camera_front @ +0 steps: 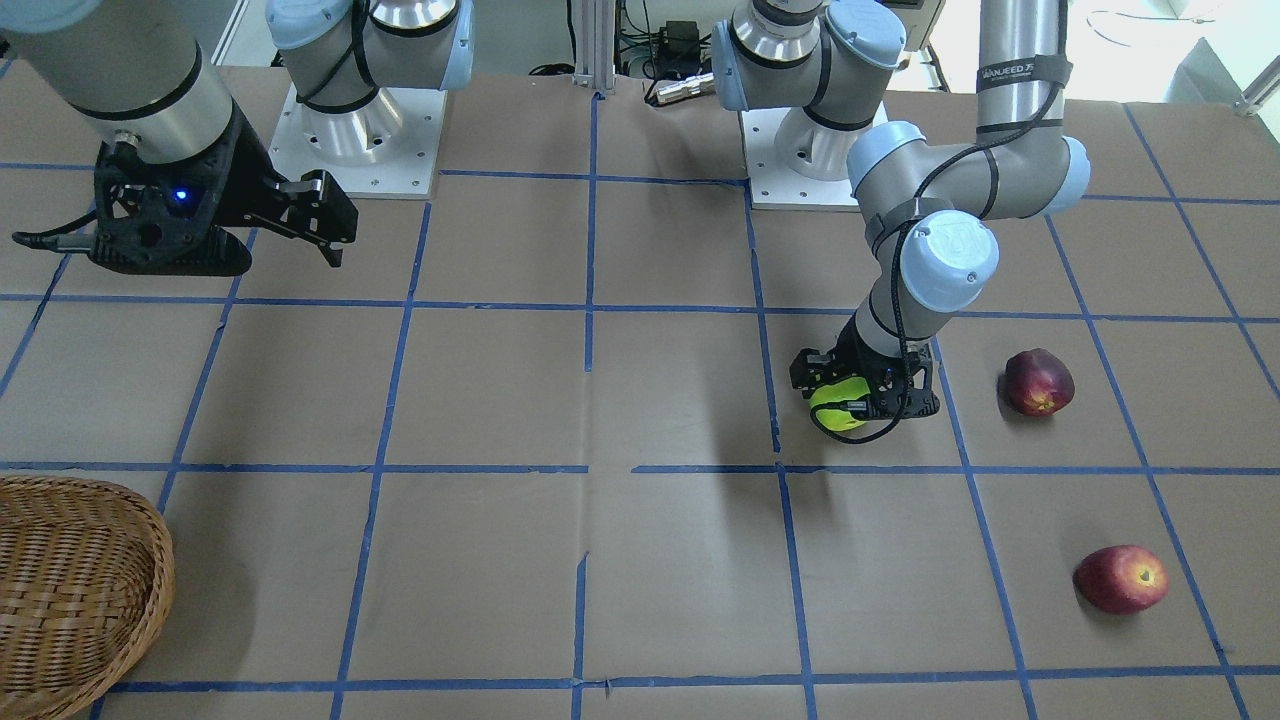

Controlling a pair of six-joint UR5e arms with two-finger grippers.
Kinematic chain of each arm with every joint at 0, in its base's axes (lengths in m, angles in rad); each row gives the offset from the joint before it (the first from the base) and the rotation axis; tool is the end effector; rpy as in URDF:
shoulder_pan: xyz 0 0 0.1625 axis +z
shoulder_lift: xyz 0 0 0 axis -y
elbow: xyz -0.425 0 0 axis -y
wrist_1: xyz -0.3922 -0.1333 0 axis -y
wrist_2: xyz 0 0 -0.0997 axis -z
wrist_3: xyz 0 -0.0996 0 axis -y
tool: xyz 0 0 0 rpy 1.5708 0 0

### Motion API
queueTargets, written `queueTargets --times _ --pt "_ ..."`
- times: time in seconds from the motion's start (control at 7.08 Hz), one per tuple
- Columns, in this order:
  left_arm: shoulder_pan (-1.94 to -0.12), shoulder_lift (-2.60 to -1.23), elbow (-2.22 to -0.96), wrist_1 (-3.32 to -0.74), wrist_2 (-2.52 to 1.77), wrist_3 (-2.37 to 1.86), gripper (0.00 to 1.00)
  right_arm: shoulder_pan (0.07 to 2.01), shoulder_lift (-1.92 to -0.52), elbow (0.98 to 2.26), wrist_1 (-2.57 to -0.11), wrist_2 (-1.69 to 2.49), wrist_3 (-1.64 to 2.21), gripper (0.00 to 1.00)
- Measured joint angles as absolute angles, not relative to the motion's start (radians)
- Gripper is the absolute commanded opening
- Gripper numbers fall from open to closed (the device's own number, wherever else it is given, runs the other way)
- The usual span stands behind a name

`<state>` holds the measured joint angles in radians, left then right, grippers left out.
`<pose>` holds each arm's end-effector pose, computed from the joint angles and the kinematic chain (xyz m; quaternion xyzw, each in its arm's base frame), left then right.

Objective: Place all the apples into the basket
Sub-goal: 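Carry the green apple with the left gripper toward the table center and release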

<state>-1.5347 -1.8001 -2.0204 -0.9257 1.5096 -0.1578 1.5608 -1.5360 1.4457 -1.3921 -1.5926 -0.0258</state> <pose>-0.1213 -0.5028 0.2274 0.0973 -0.9946 -0.0187 0.0295 0.1262 -0.4972 0.5146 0.0084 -0.9989 -0.0444 0.0101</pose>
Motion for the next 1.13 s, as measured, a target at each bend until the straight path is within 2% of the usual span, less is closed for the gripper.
queueTargets --times 0.28,0.42,0.56,0.85,1.13 --pt "-1.752 -1.887 -1.877 -0.916 1.483 -0.438 0.19 1.561 -1.570 1.454 -1.392 -1.590 -0.024 1.00" --pt "-1.831 -1.951 -1.810 -0.906 1.473 -0.528 0.28 1.561 -1.568 1.463 -1.395 -1.589 -0.024 1.00" --pt "-1.876 -2.004 -1.765 -0.900 1.469 -0.589 0.99 1.560 -1.562 1.466 -1.399 -1.589 -0.027 1.00" --pt "-1.911 -2.059 -1.706 -0.899 1.462 -0.652 1.00 1.554 -1.533 1.467 -1.408 -1.598 -0.028 1.00" --pt "-1.897 -2.048 -1.673 -0.947 1.462 -0.634 1.00 1.547 -1.447 1.465 -1.454 -1.604 -0.029 1.00"
